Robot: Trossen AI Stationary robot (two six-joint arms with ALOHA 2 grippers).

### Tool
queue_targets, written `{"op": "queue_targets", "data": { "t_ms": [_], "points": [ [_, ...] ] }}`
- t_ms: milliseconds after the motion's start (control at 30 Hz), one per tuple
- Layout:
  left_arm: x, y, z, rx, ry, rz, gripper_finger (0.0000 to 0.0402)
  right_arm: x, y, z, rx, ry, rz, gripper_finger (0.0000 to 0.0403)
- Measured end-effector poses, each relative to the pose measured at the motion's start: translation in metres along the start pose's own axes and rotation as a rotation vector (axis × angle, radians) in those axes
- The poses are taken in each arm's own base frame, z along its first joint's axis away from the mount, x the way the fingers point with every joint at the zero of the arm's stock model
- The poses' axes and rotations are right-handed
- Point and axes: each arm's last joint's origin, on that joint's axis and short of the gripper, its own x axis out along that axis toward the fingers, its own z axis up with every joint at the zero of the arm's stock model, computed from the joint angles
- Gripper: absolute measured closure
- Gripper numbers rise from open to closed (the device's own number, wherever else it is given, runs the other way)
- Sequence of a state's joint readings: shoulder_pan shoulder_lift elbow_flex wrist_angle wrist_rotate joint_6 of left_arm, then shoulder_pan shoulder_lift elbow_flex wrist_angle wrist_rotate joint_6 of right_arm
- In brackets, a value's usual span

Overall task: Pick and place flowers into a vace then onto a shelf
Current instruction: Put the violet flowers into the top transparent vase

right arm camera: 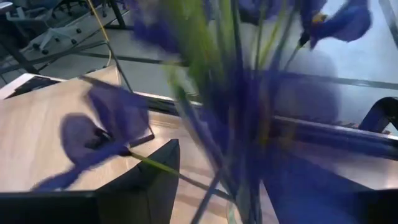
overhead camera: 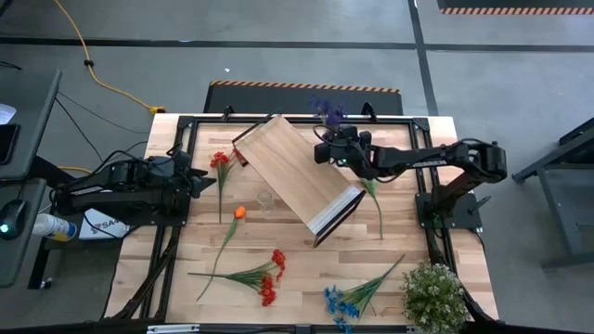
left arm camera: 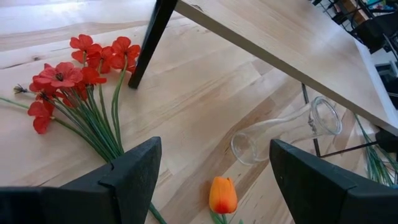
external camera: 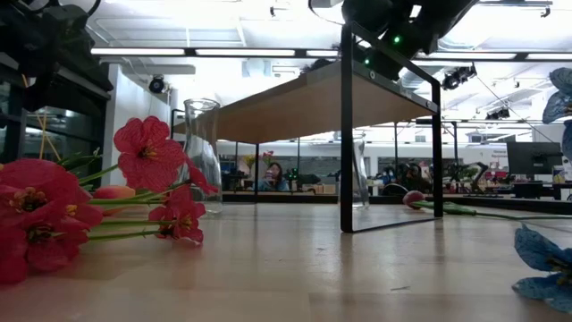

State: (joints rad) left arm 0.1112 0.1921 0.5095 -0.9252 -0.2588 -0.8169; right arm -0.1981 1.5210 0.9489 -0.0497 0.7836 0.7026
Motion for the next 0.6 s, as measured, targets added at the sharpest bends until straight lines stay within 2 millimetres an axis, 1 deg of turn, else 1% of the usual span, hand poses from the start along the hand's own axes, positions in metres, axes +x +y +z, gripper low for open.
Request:
{"op": "queue_targets", "data": {
  "t_ms": [300,600],
  "points": [
    [0.000,0.000,0.000,0.001,0.002,0.001,0.0069,-0.022,-0.002,0.010,-0.001,0.011,0.042,0.0197],
    [0.000,0.000,0.000,0.001,0.002,0.001,0.0069,-0.047,0.003,0.011,-0.018,0.046,0.140,0.0197]
  ]
}}
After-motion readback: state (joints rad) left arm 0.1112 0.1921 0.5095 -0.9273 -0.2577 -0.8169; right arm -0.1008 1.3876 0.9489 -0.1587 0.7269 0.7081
